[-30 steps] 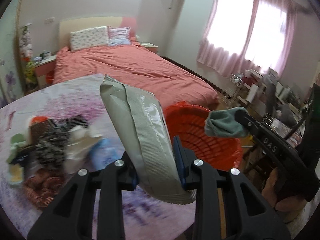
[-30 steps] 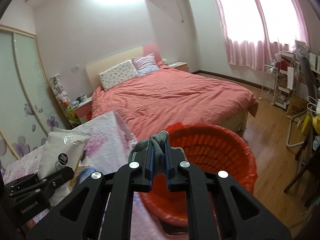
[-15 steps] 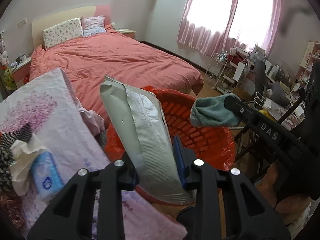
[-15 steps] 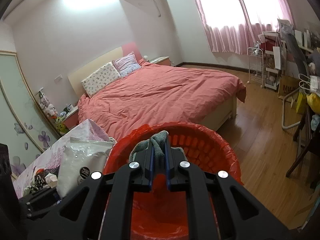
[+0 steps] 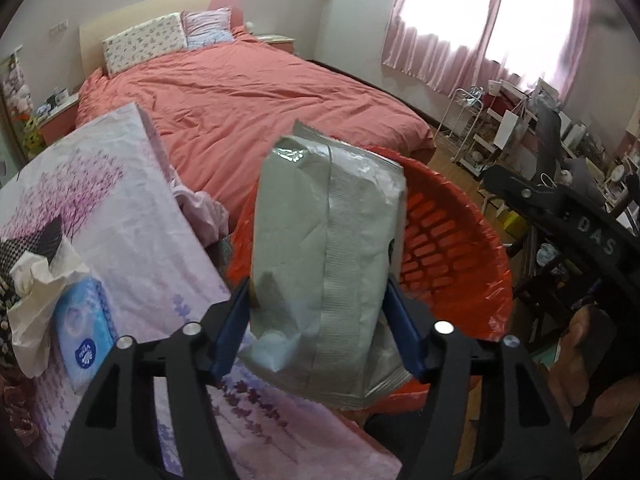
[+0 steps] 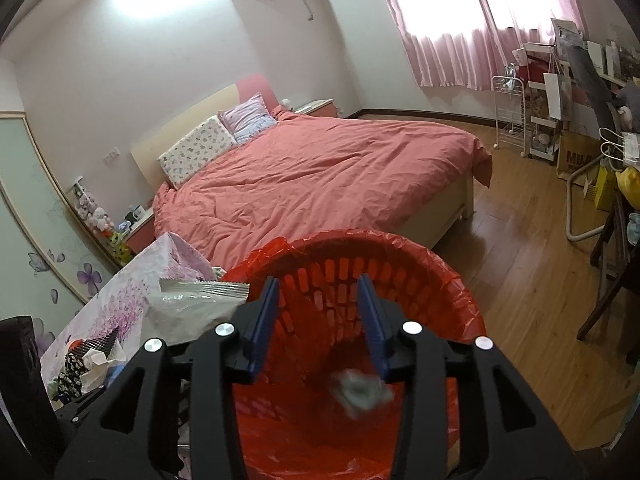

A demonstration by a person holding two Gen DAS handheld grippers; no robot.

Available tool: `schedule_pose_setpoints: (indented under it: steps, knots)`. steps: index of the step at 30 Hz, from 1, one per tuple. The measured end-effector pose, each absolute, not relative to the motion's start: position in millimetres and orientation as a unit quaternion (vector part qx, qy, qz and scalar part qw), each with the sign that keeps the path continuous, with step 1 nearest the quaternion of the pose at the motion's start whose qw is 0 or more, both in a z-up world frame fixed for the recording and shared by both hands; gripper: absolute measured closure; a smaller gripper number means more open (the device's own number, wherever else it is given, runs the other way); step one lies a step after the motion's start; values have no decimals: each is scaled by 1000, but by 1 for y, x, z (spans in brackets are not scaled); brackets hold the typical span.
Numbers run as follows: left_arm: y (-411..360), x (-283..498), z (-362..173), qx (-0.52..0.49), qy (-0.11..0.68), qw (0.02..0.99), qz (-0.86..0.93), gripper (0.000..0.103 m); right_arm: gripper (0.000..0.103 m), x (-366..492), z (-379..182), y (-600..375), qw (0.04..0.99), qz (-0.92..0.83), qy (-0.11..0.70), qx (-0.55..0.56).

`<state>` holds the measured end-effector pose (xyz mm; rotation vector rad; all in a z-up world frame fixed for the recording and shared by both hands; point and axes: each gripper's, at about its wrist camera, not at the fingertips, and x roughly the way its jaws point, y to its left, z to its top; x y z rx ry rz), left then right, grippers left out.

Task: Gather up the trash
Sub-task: 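Carry the white bag with the left gripper over the orange basket, then open the left gripper to drop the bag into the basket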

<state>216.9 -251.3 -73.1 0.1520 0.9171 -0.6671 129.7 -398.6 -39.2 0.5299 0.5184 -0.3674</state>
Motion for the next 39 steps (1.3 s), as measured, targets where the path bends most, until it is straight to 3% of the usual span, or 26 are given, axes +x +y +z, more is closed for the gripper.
schedule_pose_setpoints:
  steps: [4,11,27,30,39]
  knots:
    - [-254,217,-75,74,439,837,-319,37,62,127,-35,-400,916,-184,249,257]
    - [-257,215,-65,71,431,839,-325,20,62,125,-30,-404,919,-196,247,237]
    - [-177,204,-35,78,394,881,-249,20,61,129,-13,-366,932,-175,251,196]
    - [-146,201,-28,77,381,893,-225,20,53,131,-7,-351,937,-162,250,183]
    - [-40,197,-17,57,363,919,-141,20,47,144,3,-288,948,-109,263,140]
